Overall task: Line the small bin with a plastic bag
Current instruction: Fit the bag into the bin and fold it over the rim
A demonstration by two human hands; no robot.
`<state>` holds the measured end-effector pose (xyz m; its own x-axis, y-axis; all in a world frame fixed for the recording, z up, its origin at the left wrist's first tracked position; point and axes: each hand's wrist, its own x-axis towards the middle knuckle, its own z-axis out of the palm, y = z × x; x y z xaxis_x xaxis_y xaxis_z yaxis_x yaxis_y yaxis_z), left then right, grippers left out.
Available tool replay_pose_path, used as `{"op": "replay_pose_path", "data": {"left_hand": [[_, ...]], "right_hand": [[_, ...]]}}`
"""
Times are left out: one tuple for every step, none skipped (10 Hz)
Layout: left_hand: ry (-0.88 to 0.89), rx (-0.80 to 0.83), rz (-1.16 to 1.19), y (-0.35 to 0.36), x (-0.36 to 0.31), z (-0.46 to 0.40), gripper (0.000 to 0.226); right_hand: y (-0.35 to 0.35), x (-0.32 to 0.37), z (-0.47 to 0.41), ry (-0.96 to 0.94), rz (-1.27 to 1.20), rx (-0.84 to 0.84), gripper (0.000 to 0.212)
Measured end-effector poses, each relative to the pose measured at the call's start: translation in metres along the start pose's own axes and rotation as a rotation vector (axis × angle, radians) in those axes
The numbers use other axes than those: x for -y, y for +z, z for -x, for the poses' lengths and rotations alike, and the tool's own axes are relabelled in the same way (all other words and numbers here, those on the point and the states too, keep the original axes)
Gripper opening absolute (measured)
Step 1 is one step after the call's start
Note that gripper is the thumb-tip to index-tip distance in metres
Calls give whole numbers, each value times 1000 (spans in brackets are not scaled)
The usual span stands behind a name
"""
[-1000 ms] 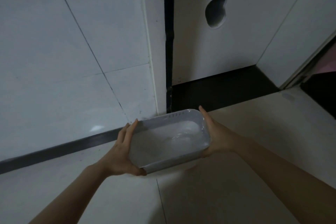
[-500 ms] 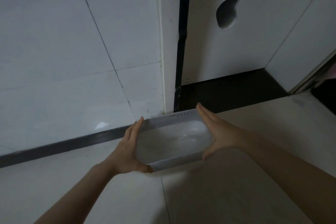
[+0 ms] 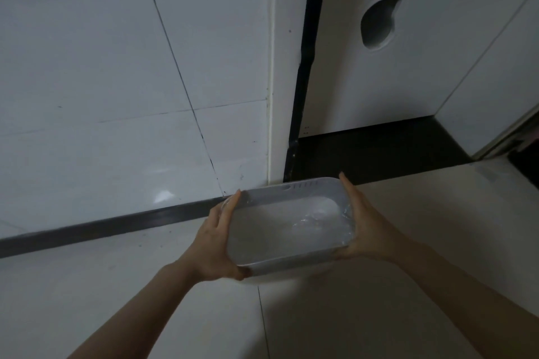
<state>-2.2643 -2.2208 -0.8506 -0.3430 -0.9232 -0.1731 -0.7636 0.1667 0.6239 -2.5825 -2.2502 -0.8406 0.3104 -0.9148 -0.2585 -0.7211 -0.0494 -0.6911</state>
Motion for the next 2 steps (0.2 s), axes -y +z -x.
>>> {"op": "replay_pose_path", "data": {"left_hand": [[-99,52,-164,-4,-8,0,143],[-193,90,-146,-26,-31,10,144]], "right_hand": [[-4,3,0,12,12,62,150],[-24,24,4,63,76,177,152]]}}
